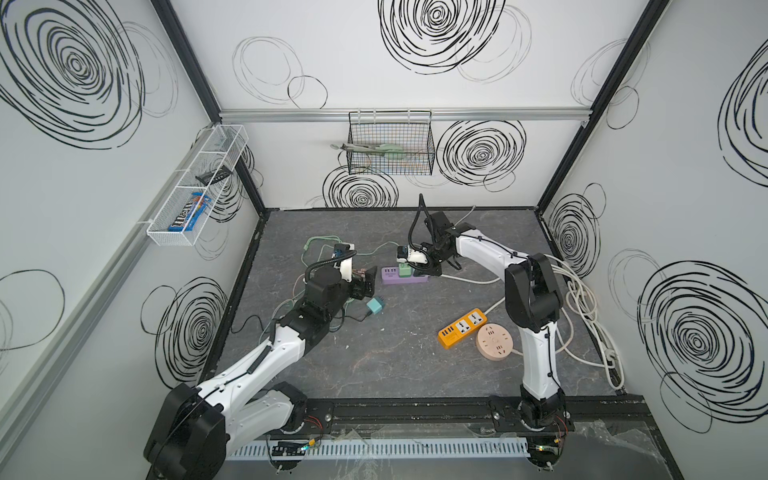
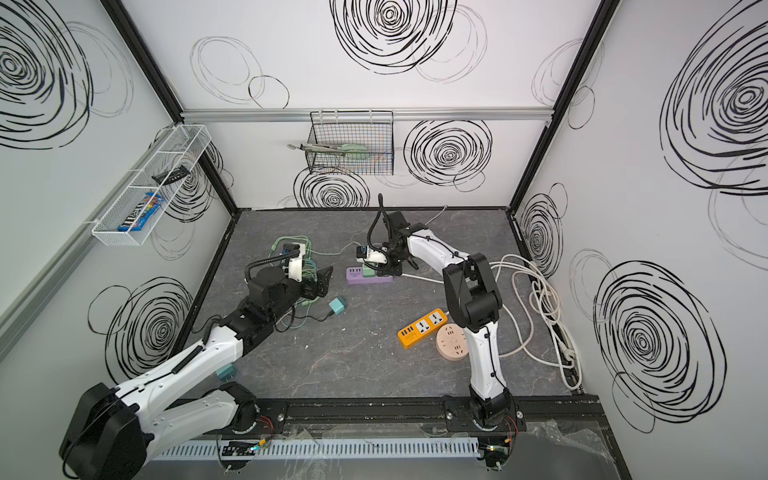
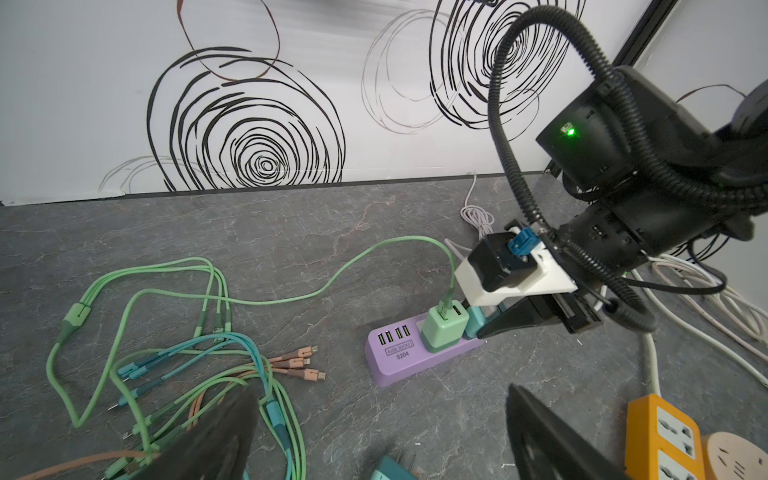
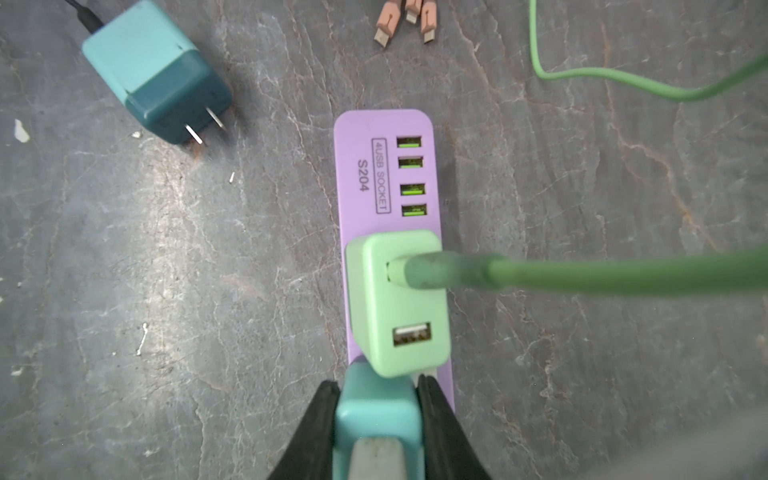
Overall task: Insert the plug
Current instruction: 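Press the teal charger prongs into the socket beside the green charger with the right gripper, then open the right gripper and lift it away from the plugged teal charger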
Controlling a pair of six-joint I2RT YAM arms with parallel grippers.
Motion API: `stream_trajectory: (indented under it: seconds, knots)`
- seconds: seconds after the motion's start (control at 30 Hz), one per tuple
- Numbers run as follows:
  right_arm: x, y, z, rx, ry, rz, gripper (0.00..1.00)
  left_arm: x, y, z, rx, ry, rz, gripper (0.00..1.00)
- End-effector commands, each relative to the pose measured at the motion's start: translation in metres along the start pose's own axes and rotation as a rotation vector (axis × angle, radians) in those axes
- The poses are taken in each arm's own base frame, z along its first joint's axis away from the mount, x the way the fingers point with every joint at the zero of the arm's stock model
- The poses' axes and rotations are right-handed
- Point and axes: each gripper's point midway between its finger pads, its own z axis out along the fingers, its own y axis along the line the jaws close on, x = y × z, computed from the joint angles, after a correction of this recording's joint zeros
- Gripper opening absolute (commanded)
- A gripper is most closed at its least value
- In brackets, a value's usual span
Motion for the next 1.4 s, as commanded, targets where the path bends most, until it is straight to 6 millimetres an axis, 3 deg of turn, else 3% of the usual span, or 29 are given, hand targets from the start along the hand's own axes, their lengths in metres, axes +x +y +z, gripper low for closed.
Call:
stream_trajectory:
  seconds: [0.0, 0.2, 0.37, 0.6, 0.87, 0.93, 1.03, 1.17, 1.2, 1.27, 1.3, 1.37]
  knots:
    - [0.116, 0.088, 0.057, -0.33, 0.244, 0.206, 0.0, -0.02, 0.0, 0.0, -0.004, -0.067, -0.003, 0.96]
    - [0.125, 0.094, 0.072, -0.337, 0.316, 0.158, 0.0, -0.02, 0.004, 0.006, -0.008, -0.051, -0.01, 0.96]
    - [0.118, 0.092, 0.082, -0.363, 0.32, 0.142, 0.0, -0.024, 0.008, 0.004, -0.009, -0.071, -0.025, 0.96]
    - [0.116, 0.087, 0.088, -0.36, 0.319, 0.171, 0.0, -0.029, 0.015, 0.002, -0.014, -0.098, -0.049, 0.96]
    - [0.113, 0.108, 0.081, -0.346, 0.311, 0.104, 0.0, -0.031, 0.015, 0.006, 0.045, -0.111, -0.116, 0.96]
    - [0.116, 0.106, 0.08, -0.326, 0.305, 0.106, 0.0, -0.03, 0.014, 0.007, 0.051, -0.108, -0.118, 0.96]
    - [0.123, 0.087, 0.078, -0.246, 0.37, 0.074, 0.0, -0.03, 0.014, 0.007, 0.055, -0.107, -0.121, 0.96]
    - [0.09, 0.056, 0.057, -0.155, 0.331, 0.106, 0.34, -0.027, 0.019, 0.009, 0.012, -0.093, -0.129, 0.96]
    - [0.078, 0.052, 0.049, -0.149, 0.297, 0.108, 0.49, -0.026, 0.021, 0.01, 0.0, -0.085, -0.135, 0.96]
    - [0.064, 0.045, 0.035, -0.119, 0.25, 0.109, 0.63, -0.024, 0.022, 0.012, -0.01, -0.071, -0.138, 0.96]
    - [0.06, 0.041, 0.028, -0.09, 0.238, 0.11, 0.96, -0.023, 0.022, 0.012, -0.017, -0.064, -0.137, 0.96]
    - [0.059, 0.035, 0.018, -0.039, 0.232, 0.115, 0.97, -0.022, 0.021, 0.012, -0.03, -0.054, -0.134, 0.96]
